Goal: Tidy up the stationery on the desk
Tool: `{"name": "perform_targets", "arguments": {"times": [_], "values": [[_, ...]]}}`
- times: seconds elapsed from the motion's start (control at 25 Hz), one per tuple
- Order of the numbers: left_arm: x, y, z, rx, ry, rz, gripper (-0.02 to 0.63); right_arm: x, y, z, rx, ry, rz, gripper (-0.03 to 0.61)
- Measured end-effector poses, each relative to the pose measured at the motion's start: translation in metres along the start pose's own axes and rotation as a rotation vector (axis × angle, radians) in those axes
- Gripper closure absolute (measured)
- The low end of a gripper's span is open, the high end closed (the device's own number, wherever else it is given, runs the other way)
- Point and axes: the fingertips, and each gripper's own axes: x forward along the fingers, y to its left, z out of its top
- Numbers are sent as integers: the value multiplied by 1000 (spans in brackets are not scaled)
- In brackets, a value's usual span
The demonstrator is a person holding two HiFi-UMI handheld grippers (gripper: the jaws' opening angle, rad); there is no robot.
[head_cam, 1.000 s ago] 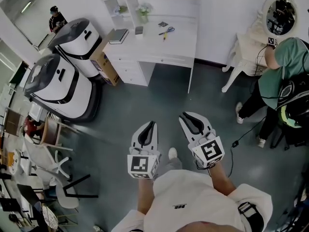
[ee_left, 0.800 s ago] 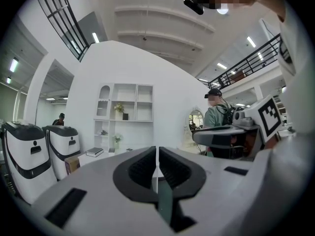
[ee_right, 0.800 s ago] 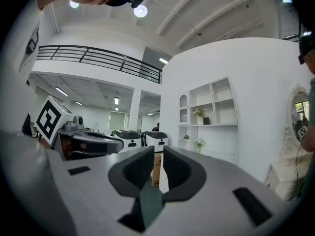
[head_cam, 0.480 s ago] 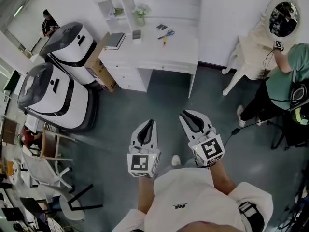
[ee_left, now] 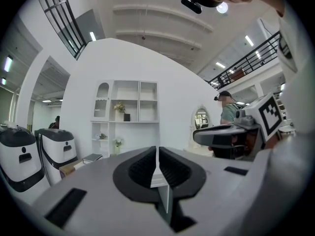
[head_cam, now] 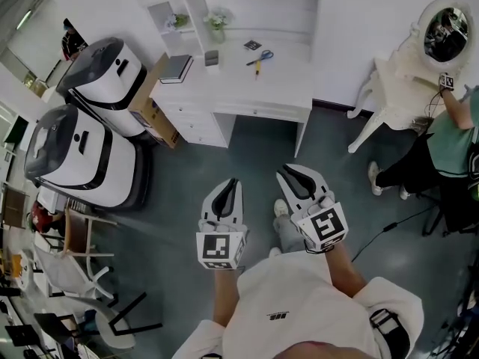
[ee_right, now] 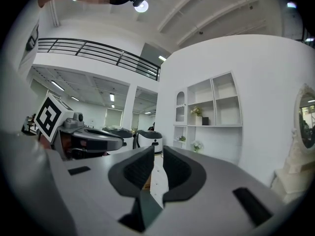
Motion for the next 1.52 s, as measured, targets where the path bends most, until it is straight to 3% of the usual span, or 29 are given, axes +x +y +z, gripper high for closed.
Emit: {"name": "perform_targets", "arguments": {"times": [0.44,1.08,1.52], "values": [[93,52,3,11,7,5,614,91,-56,-7,19,5,18,537],[290,146,15,-24,57,55,614,270,-190,-20,31,59,112,537],[389,187,11,-19,98,86,614,354,-260,-37,80,71,145,537]]}}
